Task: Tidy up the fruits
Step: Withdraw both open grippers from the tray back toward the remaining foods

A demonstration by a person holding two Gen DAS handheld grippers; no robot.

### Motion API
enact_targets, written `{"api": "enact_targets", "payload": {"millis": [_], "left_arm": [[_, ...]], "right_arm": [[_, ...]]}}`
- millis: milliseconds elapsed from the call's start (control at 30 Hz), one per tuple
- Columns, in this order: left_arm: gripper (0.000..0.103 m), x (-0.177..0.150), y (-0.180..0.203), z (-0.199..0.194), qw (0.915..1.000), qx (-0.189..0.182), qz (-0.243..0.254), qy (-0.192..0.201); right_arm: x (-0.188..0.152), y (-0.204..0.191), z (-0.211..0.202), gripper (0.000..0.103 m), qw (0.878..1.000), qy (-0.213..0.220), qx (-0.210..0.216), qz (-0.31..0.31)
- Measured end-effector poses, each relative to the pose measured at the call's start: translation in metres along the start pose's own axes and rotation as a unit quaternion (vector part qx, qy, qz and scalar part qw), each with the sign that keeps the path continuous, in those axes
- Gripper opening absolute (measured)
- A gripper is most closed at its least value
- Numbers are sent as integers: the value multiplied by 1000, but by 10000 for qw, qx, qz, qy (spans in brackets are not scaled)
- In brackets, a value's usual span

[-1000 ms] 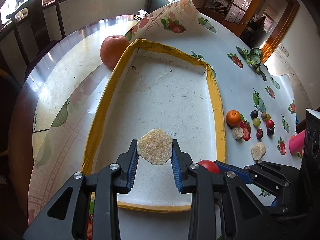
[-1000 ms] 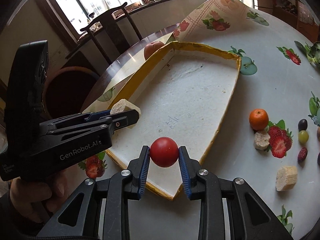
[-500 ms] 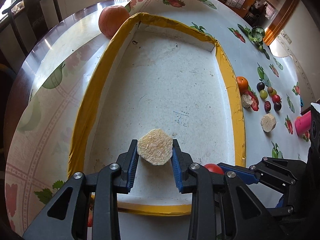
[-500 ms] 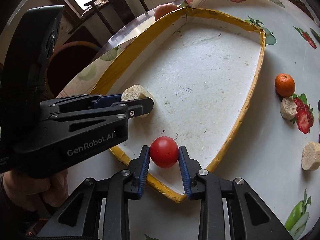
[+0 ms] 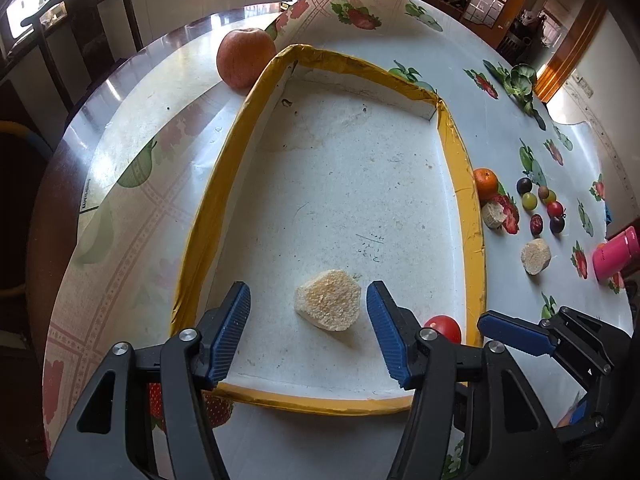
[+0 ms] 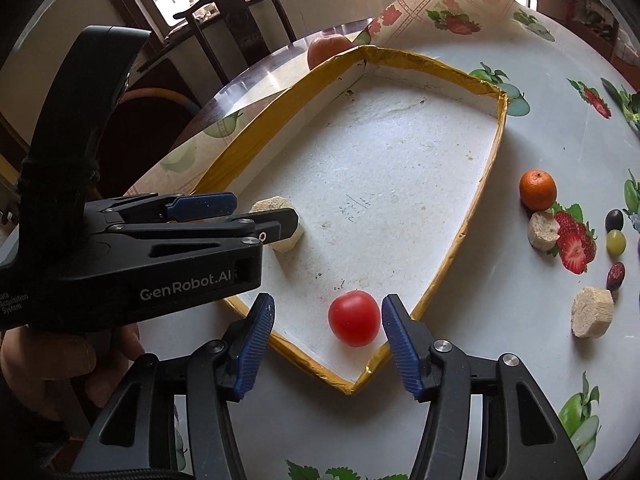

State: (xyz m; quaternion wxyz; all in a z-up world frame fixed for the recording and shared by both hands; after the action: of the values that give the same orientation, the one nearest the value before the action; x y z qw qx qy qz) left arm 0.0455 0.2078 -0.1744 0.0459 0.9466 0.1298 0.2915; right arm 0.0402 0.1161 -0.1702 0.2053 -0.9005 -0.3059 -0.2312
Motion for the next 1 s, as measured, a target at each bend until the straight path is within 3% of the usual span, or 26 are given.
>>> {"api": "enact_targets", "payload": {"millis": [333, 1000], "left_arm": [[59, 10, 37, -25, 9992, -287, 126, 250], [59, -7, 141, -38, 9939, -884, 644, 162]], "right_arm": [[-7, 34, -63, 58, 9975, 526, -176, 448], [-68, 140, -136, 58, 9807, 801, -919, 1528]]}}
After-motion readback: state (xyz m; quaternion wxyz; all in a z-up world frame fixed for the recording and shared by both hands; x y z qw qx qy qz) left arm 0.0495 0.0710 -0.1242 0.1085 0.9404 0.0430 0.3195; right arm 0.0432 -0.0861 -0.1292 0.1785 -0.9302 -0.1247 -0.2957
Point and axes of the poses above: each gripper's, at about its wrist camera, not at the fingertips, and z roughly the way its jaws point, y to its right, x to its top, the point moved 8 cm from there along z, roughly the way its jaws point, and after that the axes turned 8 degrees about y, right-handed, at the moved point
